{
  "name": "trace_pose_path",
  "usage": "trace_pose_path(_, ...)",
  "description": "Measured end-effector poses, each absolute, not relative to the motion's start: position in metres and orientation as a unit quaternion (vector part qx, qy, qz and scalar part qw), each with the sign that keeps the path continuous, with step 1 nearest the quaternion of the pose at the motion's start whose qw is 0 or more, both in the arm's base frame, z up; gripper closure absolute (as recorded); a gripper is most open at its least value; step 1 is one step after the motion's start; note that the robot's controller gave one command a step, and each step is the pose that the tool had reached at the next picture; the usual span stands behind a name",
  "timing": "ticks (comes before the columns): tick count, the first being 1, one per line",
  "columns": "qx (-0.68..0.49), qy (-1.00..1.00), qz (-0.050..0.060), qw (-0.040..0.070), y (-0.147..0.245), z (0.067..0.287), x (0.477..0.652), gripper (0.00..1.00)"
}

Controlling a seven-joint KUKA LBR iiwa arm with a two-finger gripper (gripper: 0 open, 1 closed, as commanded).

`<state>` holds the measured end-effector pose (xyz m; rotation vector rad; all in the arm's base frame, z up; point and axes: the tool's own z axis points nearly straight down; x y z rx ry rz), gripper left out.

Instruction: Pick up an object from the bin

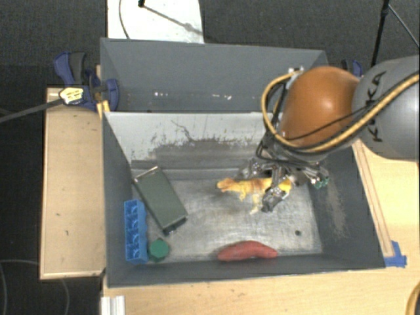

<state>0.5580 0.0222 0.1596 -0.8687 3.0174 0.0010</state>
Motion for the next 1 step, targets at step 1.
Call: trace_pose_path(1,-0.276,0.961,0.0,0.001,0.0222,0.1596,0.558,1.0)
